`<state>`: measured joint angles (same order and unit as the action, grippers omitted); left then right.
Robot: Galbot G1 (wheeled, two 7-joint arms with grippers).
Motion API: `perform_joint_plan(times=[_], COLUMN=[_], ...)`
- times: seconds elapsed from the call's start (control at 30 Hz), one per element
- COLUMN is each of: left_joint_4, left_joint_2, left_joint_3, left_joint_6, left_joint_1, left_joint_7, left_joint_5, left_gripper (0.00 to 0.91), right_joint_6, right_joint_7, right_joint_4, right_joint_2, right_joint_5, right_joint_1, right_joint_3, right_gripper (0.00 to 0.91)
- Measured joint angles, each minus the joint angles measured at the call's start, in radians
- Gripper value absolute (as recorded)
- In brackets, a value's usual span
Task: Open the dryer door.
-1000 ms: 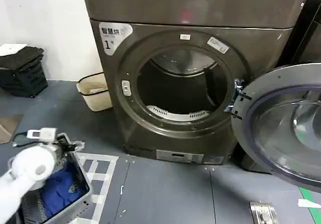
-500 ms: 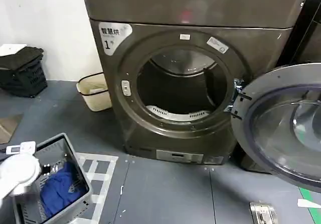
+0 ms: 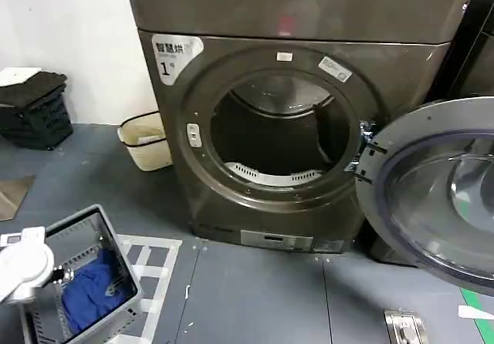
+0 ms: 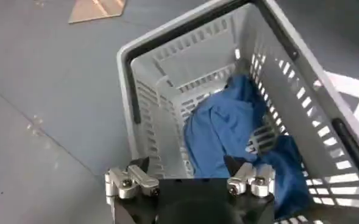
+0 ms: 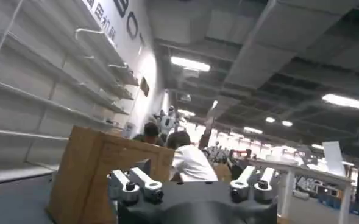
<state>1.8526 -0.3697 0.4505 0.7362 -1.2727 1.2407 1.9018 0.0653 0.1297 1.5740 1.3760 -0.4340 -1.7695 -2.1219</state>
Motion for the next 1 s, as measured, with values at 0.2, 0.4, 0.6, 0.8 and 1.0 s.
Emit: perform_joint_plan(times=[0.2, 0.4, 0.6, 0.8, 1.0], left_joint_4=[-0.002, -0.003, -0.010, 0.005, 0.030], left_joint_2=[0.000, 0.003, 0.003, 0.008, 0.016], left_joint_3=[0.003, 0.003, 0.003, 0.003, 0.005], left_joint_6=[0.000, 0.000, 0.000, 0.000, 0.000], left_joint_1=[-0.011, -0.011, -0.009, 0.003, 0.006], left_joint_7=[0.018, 0.031, 0.033, 0.032, 0.032], left_joint_5=[0.032, 0.075, 0.087, 0.127, 0.176], left_gripper=[0.907, 0.907, 0.907, 0.907, 0.907], right_joint_6=[0.013, 0.015, 0.020, 0.024, 0.030], right_joint_7=[0.000, 0.002, 0.002, 0.000, -0.002], right_joint_4=[-0.009, -0.012, -0.015, -0.014, -0.014], right_joint_2=[0.004, 0.007, 0.008, 0.011, 0.014], right_joint_5=[0.002, 0.020, 0.020, 0.021, 0.024], right_joint_1=[-0.001, 0.003, 0.005, 0.005, 0.005], right_joint_3=[-0.001, 0.003, 0.008, 0.014, 0.019], right_gripper=[0.907, 0.907, 0.907, 0.907, 0.907])
